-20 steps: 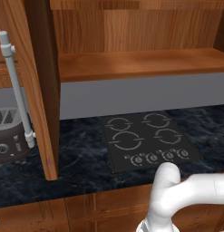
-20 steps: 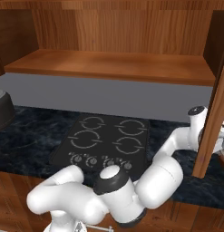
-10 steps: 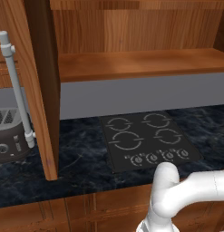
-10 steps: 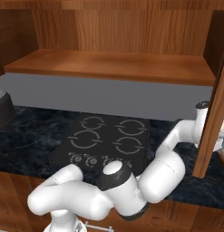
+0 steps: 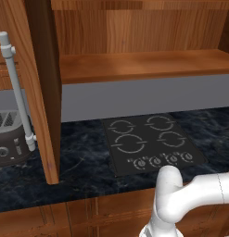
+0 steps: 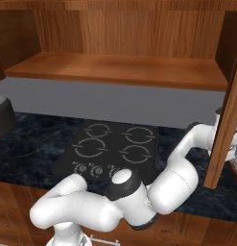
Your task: Open the cabinet and setup a tea strainer by placing it in the bowl upright.
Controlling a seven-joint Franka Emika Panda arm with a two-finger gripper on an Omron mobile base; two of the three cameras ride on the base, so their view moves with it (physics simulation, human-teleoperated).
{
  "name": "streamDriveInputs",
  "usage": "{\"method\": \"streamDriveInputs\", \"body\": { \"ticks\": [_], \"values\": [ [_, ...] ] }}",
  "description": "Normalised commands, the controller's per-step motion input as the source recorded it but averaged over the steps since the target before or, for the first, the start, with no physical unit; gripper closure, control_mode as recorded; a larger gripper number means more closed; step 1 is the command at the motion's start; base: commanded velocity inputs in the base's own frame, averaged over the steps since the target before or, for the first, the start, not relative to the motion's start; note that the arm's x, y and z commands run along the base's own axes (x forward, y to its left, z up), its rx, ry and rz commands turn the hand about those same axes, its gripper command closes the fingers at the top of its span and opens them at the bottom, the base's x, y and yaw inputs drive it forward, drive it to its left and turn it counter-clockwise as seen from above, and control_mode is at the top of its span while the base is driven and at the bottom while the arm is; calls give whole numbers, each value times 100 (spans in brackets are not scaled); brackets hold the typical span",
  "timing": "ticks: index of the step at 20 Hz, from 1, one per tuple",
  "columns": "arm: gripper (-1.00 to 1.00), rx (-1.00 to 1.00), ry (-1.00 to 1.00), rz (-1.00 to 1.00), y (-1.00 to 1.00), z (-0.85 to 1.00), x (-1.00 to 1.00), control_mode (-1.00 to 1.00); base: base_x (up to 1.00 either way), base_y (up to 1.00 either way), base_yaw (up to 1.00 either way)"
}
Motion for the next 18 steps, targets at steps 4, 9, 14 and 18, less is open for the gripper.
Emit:
{"method": "streamDriveInputs", "body": {
  "ticks": [4, 9, 14, 18],
  "values": [
    [100, 0, 0, 3, 0, 0, 0, -100, 0, 0, 0],
    [100, 0, -2, 3, 0, -6, 0, -100, 0, 0, 0],
    [100, 0, -1, 2, 0, -19, 4, -100, 0, 0, 0],
    [100, 1, 0, 1, 0, -16, 3, -100, 0, 0, 0]
  ]
}}
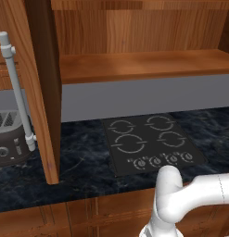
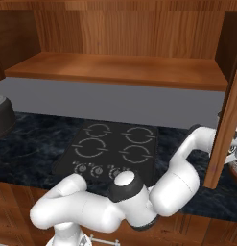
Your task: Open the cabinet and setup a tea strainer by placing it in the bowl upright.
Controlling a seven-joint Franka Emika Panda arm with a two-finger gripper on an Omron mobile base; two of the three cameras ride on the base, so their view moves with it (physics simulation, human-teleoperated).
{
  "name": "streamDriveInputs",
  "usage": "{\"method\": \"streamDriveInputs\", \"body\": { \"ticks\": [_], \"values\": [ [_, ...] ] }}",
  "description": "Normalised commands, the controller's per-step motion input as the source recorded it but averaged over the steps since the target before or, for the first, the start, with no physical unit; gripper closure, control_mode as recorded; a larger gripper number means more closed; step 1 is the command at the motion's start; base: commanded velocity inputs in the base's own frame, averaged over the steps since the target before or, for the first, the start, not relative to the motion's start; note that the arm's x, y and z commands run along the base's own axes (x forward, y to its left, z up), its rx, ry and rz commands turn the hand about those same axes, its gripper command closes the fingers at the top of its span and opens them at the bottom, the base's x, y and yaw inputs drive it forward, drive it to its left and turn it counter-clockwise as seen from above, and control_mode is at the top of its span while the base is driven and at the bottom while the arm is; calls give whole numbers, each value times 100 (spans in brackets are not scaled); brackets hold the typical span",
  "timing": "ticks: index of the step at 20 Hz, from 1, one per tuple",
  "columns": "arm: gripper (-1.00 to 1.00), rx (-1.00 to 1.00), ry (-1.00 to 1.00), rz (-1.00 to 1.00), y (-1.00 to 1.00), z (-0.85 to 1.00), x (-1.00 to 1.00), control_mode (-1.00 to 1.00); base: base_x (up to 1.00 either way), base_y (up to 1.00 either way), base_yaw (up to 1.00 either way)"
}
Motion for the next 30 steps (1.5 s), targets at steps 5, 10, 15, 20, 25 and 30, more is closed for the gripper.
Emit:
{"method": "streamDriveInputs", "body": {
  "ticks": [5, 10, 15, 20, 25, 30],
  "values": [
    [100, 0, -3, 0, 0, -4, 2, -100, 0, 0, 0],
    [100, 0, -3, 1, 0, 0, 10, -100, 0, 0, 0],
    [100, 0, -3, 3, 0, 0, 25, -100, 0, 0, 0],
    [100, 0, -2, 4, -2, 0, 19, -100, 0, 0, 0],
    [100, 0, 0, 2, -31, -1, 10, -100, 0, 0, 0],
    [100, 0, 3, 0, -34, 0, 0, -100, 0, 0, 0]
  ]
}}
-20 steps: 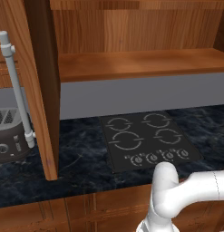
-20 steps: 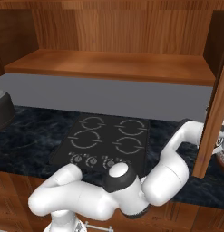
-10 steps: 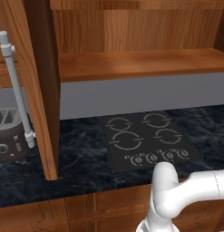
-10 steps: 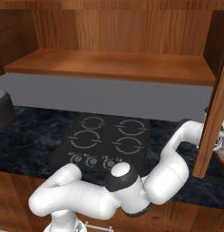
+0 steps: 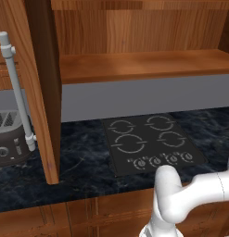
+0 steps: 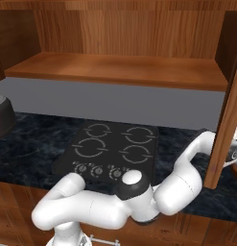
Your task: Open the cabinet and setup a tea strainer by placing it in the bowl upright.
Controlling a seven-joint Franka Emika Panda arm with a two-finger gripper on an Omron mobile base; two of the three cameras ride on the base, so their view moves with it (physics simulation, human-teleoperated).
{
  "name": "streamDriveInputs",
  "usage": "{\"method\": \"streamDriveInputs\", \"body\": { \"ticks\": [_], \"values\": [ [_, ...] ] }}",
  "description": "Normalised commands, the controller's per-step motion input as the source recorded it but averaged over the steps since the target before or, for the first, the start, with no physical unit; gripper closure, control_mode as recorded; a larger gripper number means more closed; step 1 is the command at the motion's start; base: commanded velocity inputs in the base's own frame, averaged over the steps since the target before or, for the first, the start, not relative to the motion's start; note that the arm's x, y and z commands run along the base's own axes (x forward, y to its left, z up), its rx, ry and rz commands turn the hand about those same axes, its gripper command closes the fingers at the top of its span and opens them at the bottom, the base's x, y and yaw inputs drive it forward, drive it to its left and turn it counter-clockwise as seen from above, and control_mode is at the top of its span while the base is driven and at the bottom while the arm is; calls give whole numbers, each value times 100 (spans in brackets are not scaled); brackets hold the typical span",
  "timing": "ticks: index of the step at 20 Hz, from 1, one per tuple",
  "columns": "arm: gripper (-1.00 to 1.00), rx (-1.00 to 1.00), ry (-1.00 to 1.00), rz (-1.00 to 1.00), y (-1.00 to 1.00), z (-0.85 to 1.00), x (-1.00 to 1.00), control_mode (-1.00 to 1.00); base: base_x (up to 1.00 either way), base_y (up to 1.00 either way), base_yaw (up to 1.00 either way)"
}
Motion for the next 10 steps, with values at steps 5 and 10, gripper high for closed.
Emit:
{"method": "streamDriveInputs", "body": {
  "ticks": [5, 10],
  "values": [
    [100, 0, 0, 0, -7, 0, 0, -100, 0, 0, 0],
    [100, 1, 0, 0, 0, -4, 0, -100, 0, 0, 0]
  ]
}}
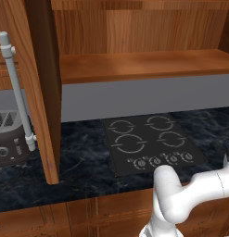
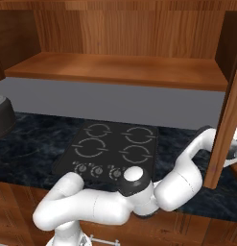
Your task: Open the cabinet and setup a tea strainer by placing it in the bowl upright.
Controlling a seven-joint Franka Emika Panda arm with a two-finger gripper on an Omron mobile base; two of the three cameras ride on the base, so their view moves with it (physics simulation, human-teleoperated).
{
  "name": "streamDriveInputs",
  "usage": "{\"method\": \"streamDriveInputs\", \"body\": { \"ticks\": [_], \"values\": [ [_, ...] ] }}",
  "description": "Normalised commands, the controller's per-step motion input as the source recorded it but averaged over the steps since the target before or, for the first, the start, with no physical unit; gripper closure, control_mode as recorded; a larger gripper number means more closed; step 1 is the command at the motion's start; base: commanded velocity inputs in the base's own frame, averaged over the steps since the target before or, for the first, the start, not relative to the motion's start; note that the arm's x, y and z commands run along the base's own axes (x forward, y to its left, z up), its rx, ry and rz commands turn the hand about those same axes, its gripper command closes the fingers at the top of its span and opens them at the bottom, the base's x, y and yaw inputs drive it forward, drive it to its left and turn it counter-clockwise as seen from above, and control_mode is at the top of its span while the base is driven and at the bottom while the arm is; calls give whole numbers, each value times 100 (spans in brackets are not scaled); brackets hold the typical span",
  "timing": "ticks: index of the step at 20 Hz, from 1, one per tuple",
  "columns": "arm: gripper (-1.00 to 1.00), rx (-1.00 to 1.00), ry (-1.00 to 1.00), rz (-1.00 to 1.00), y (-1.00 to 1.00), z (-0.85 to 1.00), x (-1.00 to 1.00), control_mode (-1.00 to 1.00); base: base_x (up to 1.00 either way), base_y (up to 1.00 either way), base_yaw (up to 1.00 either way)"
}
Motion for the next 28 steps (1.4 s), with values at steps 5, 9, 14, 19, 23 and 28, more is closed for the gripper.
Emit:
{"method": "streamDriveInputs", "body": {
  "ticks": [5, 9, 14, 19, 23, 28],
  "values": [
    [100, 1, 0, 0, 0, -7, 0, -100, 0, 0, 0],
    [-100, 2, 0, 0, 0, -8, 0, -100, 0, 0, 0],
    [-100, 2, 0, 0, 0, -7, 0, -100, 0, 0, 0],
    [-100, 0, 0, 0, 0, 0, 0, -100, 0, 0, 0],
    [-100, 0, 0, 0, 0, 0, 0, -100, 0, 0, 0],
    [-100, 0, 0, 0, 9, 0, 0, -100, 0, 0, 0]
  ]
}}
